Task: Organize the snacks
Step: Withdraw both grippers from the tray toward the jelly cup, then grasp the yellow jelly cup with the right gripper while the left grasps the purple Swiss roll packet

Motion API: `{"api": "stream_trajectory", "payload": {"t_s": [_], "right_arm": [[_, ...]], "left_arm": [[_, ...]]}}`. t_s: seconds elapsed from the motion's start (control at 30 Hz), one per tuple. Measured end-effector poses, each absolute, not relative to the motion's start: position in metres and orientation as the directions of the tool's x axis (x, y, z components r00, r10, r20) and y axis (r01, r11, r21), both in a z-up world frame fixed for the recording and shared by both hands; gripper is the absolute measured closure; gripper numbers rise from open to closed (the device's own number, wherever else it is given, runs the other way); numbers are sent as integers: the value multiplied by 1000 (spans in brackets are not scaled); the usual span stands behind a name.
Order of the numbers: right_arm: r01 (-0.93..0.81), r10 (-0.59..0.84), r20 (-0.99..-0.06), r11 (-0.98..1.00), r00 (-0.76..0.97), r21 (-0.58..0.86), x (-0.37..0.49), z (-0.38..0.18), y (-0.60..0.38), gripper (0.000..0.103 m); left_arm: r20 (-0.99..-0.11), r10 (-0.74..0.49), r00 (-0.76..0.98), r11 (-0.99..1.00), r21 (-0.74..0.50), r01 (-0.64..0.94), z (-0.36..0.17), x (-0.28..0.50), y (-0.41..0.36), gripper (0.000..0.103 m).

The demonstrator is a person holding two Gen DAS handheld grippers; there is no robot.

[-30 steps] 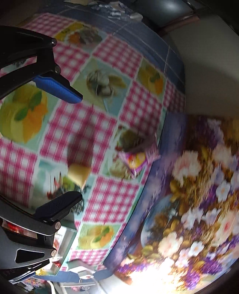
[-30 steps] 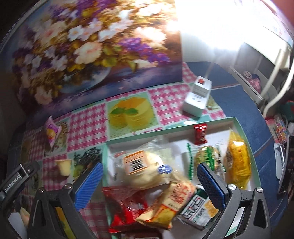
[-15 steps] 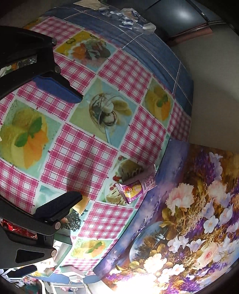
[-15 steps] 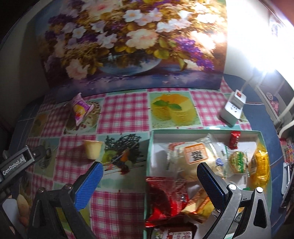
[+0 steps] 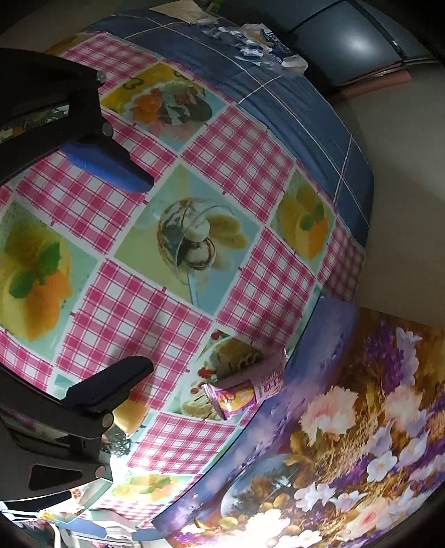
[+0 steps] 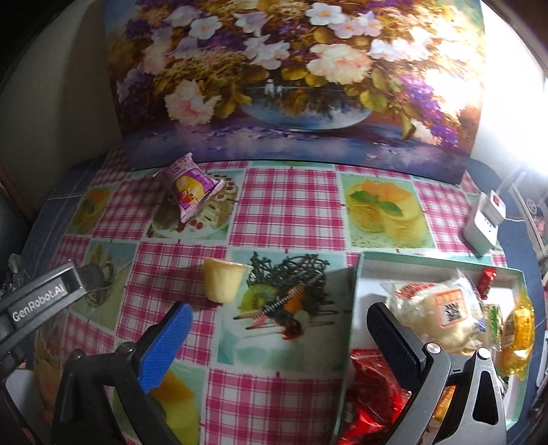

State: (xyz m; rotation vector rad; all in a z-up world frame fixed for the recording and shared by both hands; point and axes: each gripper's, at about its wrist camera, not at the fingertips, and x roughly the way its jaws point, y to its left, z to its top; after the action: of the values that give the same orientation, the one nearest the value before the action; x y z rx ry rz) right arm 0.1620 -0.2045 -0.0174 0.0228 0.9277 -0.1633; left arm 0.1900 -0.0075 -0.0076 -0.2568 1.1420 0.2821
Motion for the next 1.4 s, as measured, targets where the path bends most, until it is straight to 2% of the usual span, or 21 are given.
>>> {"api": "stream_trajectory", "payload": {"t_s": [0.73, 0.87, 1.17, 1.4], "right_arm": [[89, -56, -782, 996, 620, -1, 202, -41, -181, 0], [69, -23, -786, 997, 618, 25, 206, -48, -180, 3], [76, 74, -785, 985, 615, 153, 220, -60, -195, 22], [92, 111, -797, 975, 593, 204, 225, -69, -203, 43]], "left_arm": [[-914, 136, 383, 889, -57, -454, -26, 208, 14, 7], [-914, 138, 382, 887, -58, -458, -30, 211, 16, 7], [-914, 135, 384, 889, -59, -454, -36, 218, 17, 7], [-912, 116, 394, 909, -62, -413, -39, 226, 4, 7]]}}
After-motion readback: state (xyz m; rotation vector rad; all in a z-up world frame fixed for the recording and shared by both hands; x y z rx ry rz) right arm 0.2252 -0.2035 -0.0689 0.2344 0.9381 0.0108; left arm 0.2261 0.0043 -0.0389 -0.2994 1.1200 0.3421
